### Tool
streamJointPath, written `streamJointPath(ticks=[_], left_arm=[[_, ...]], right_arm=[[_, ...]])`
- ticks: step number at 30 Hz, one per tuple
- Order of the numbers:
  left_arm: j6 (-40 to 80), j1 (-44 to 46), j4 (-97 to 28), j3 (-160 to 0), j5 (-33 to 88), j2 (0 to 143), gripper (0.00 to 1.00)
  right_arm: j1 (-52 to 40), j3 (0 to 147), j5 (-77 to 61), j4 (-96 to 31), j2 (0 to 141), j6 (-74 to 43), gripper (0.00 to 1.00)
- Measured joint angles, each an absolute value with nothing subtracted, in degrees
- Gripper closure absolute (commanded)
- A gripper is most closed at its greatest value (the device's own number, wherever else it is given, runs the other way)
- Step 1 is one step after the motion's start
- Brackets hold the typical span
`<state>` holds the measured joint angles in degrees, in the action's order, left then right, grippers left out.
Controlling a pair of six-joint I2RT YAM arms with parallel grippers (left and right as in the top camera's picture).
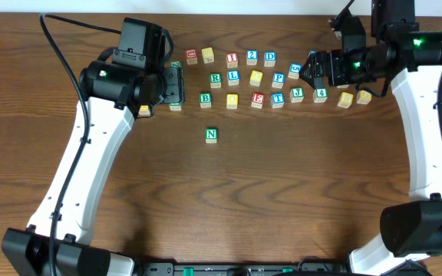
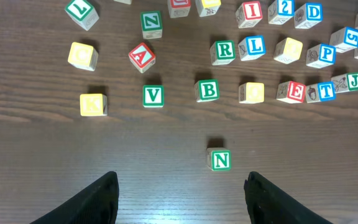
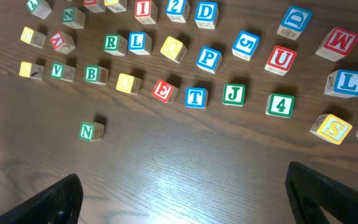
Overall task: Spell out NEURIPS
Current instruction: 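Move the right gripper over the red U block at the back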
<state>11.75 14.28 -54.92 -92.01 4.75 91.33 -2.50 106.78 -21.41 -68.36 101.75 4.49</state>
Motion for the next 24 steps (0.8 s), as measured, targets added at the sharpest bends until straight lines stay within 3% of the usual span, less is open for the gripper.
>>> streamJointPath(ticks=[24], left_arm=[[11.73, 14.28, -54.87, -92.01, 4.75, 91.55, 0.36]], right_arm=[[-2.5, 106.78, -22.59, -66.67, 101.75, 4.47, 0.01]])
